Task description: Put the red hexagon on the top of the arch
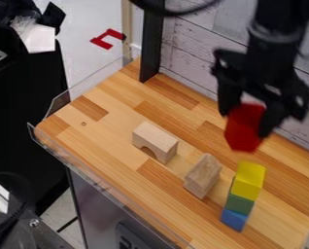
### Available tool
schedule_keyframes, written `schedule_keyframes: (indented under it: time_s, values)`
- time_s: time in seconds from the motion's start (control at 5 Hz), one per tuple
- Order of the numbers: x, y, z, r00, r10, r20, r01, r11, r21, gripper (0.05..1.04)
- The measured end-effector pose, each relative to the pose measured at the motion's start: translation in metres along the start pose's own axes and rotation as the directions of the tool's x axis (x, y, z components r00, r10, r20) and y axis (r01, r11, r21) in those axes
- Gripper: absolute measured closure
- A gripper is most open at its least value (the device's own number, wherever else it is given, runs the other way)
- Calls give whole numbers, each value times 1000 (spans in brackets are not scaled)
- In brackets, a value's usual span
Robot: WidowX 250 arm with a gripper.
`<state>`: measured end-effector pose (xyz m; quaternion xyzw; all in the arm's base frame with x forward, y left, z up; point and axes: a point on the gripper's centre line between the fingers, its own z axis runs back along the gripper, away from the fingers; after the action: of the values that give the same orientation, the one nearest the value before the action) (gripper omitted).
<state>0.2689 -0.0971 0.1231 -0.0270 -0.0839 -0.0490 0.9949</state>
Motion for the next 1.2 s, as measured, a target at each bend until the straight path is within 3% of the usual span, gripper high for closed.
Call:
schedule_keyframes:
  time_s: [0.2,0.4,0.8,1.2]
  values:
    - [4,24,5,997,79,12,-79,996,30,372]
    - [11,48,-11,987,163,4,-163,985,54,372]
    - [1,95,-33,958,287,-11,-285,955,85,372]
    - [-13,123,-51,930,360,-82,-354,932,79,372]
